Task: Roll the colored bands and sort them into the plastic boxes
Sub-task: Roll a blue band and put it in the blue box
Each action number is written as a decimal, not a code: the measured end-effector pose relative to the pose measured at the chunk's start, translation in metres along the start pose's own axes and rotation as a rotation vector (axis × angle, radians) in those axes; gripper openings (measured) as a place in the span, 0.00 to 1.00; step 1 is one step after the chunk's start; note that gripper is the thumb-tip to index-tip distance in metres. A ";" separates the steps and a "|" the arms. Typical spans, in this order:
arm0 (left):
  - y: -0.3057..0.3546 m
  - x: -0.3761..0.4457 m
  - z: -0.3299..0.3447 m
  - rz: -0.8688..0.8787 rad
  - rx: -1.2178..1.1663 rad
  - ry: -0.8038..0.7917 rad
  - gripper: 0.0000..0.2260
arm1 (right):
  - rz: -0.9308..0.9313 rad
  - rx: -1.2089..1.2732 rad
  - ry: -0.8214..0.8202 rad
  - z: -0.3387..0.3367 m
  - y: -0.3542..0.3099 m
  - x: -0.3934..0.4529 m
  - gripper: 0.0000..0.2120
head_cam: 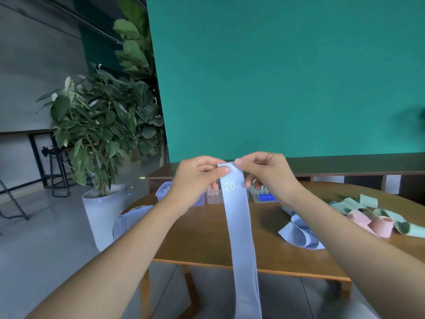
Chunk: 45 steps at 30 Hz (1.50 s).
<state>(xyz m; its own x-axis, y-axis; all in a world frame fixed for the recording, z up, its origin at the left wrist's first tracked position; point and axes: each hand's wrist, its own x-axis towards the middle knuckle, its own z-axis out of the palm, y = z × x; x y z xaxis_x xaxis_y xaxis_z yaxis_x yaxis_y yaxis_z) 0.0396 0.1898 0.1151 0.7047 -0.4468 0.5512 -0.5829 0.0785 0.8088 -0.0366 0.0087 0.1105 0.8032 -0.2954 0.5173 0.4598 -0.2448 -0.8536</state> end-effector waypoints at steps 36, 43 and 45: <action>-0.319 0.105 0.035 -0.329 0.279 0.093 0.05 | 0.367 -0.289 -0.018 0.027 0.299 0.118 0.07; -0.334 0.120 0.036 -0.344 0.210 0.152 0.06 | 0.405 -0.337 0.009 0.033 0.315 0.135 0.11; -0.336 0.122 0.037 -0.346 0.203 0.156 0.07 | 0.409 -0.388 0.020 0.034 0.318 0.139 0.11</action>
<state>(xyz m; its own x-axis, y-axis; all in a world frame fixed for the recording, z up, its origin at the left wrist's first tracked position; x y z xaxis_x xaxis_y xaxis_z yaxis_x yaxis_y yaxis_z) 0.3068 0.0762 -0.0972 0.9164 -0.2748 0.2912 -0.3580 -0.2368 0.9032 0.2337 -0.0787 -0.0913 0.8777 -0.4540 0.1536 -0.0633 -0.4274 -0.9018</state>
